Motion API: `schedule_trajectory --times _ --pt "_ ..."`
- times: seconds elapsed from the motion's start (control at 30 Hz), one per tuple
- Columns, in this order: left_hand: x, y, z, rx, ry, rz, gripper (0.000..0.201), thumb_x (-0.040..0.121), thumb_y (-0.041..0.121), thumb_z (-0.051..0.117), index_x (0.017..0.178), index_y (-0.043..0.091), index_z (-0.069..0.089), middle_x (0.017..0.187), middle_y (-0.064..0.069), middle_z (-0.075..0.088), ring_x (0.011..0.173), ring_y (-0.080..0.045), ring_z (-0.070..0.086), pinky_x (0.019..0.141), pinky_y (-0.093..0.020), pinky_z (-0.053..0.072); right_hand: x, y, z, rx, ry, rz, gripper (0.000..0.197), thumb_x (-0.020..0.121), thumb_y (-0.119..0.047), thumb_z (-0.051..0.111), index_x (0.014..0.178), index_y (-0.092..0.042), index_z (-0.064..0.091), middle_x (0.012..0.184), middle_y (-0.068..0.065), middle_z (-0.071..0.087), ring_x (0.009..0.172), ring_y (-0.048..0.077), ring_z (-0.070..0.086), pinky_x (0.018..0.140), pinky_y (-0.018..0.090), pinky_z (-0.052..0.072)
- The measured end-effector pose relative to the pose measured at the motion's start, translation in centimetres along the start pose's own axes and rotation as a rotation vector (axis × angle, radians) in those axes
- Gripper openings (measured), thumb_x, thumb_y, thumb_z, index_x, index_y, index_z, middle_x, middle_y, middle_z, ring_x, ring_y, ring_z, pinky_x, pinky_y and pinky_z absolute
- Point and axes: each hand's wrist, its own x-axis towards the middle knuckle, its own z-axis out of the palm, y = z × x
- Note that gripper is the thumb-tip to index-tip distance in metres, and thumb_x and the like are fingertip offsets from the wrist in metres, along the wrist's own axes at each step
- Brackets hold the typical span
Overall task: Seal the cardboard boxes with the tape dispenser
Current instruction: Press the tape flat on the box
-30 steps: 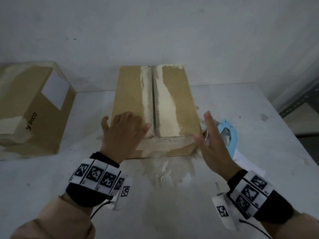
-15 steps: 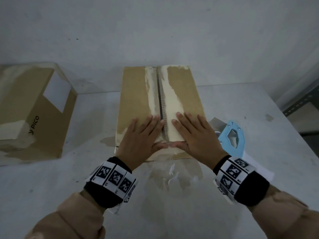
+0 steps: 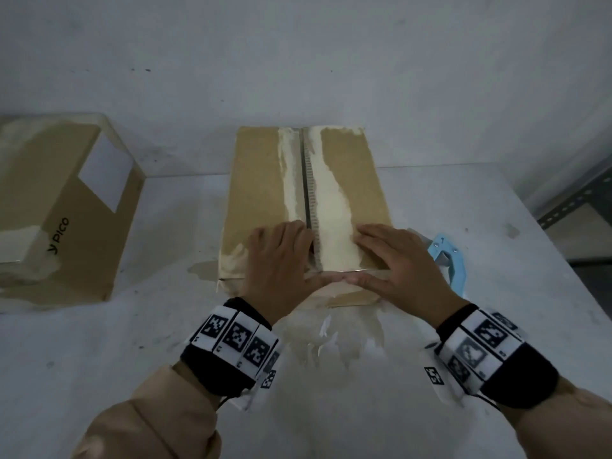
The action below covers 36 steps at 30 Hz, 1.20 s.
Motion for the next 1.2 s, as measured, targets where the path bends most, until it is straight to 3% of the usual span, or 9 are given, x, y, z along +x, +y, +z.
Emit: schedule_trajectory --times 0.2,0.3,0.43,0.53,0.63,0.73,0.83,1.0,1.2 --pt "-0.4 -1.1 1.1 0.058 0.035 0.071 0.07 0.083 0.073 0.015 0.109 0.017 0.049 0.11 -0.006 0.064 0.094 -0.025 0.061 0.08 -0.039 0.038 -0.7 2.3 0.5 0.044 -0.049 -0.088 0.067 0.09 -0.057 0.032 0.12 -0.003 0.059 0.129 0.014 0.057 0.122 0.017 0.039 0.101 0.029 0.026" --pt "-0.1 -0.8 0.6 0.018 0.047 0.058 0.069 0.072 0.073 0.034 0.109 0.017 0.052 0.107 -0.005 0.064 0.092 -0.026 0.063 0.081 -0.04 0.041 -1.6 3.5 -0.3 0.195 -0.034 -0.087 0.068 0.087 -0.059 0.038 0.123 -0.005 0.056 0.132 0.008 0.053 0.125 0.012 0.038 0.106 0.026 0.027" --pt "0.6 1.5 -0.5 -0.004 -0.022 -0.086 0.08 0.053 0.071 0.038 0.111 0.019 0.053 0.11 -0.008 0.059 0.097 -0.032 0.059 0.085 -0.051 0.044 -2.3 4.2 -1.8 0.188 0.176 -0.054 0.063 0.084 -0.06 0.048 0.104 -0.004 0.066 0.104 0.004 0.064 0.097 0.012 0.054 0.088 0.013 0.039" --pt "1.8 3.8 -0.7 0.002 -0.143 -0.121 0.1 0.059 0.083 0.018 0.14 0.027 0.032 0.15 -0.008 0.029 0.138 -0.029 0.028 0.106 -0.061 0.019 -2.2 4.6 -1.9 0.231 0.076 -0.015 0.064 0.079 -0.064 0.048 0.097 -0.005 0.065 0.084 0.001 0.059 0.076 0.006 0.049 0.069 0.013 0.042" --pt "2.3 4.6 0.1 0.038 -0.252 -0.088 0.108 0.055 0.087 0.001 0.147 0.031 0.01 0.158 0.001 0.003 0.146 -0.021 0.002 0.111 -0.058 0.008 -2.3 5.3 -1.6 0.276 -0.016 -0.009 0.049 0.076 -0.046 0.061 0.101 -0.003 0.065 0.081 -0.001 0.061 0.078 0.0 0.048 0.073 -0.001 0.035" --pt "2.3 4.2 0.4 0.071 -0.28 -0.058 0.1 0.066 0.082 -0.005 0.143 0.028 0.028 0.153 -0.002 0.027 0.141 -0.024 0.026 0.105 -0.06 0.023 -2.4 6.7 -1.7 0.283 -0.02 -0.061 0.033 0.073 -0.007 0.067 0.106 -0.003 0.066 0.086 0.007 0.07 0.082 0.001 0.055 0.074 -0.001 0.038" --pt "2.2 4.1 0.6 0.06 -0.271 -0.06 0.091 0.077 0.078 0.001 0.131 0.023 0.05 0.137 -0.006 0.053 0.124 -0.029 0.052 0.091 -0.062 0.039 -1.7 7.8 -1.4 0.139 -0.058 -0.22 0.049 0.057 0.011 0.078 0.102 -0.007 0.065 0.085 0.01 0.07 0.072 0.014 0.062 0.063 0.024 0.054" --pt "2.1 4.0 0.3 0.031 -0.304 -0.057 0.103 0.065 0.082 -0.011 0.144 0.029 0.027 0.154 0.0 0.025 0.142 -0.024 0.025 0.107 -0.058 0.02 -0.3 8.7 -3.1 0.102 -0.142 -0.301 0.038 0.065 -0.011 0.063 0.102 -0.015 0.069 0.093 0.006 0.072 0.076 0.023 0.066 0.063 0.031 0.055" --pt "2.1 3.9 0.7 0.056 -0.288 -0.043 0.087 0.079 0.077 0.006 0.132 0.023 0.048 0.138 -0.006 0.052 0.124 -0.028 0.052 0.091 -0.062 0.04 0.5 8.4 -3.3 0.064 -0.178 -0.331 0.03 0.069 -0.023 0.067 0.097 -0.013 0.069 0.09 0.003 0.07 0.074 0.021 0.063 0.065 0.03 0.052"
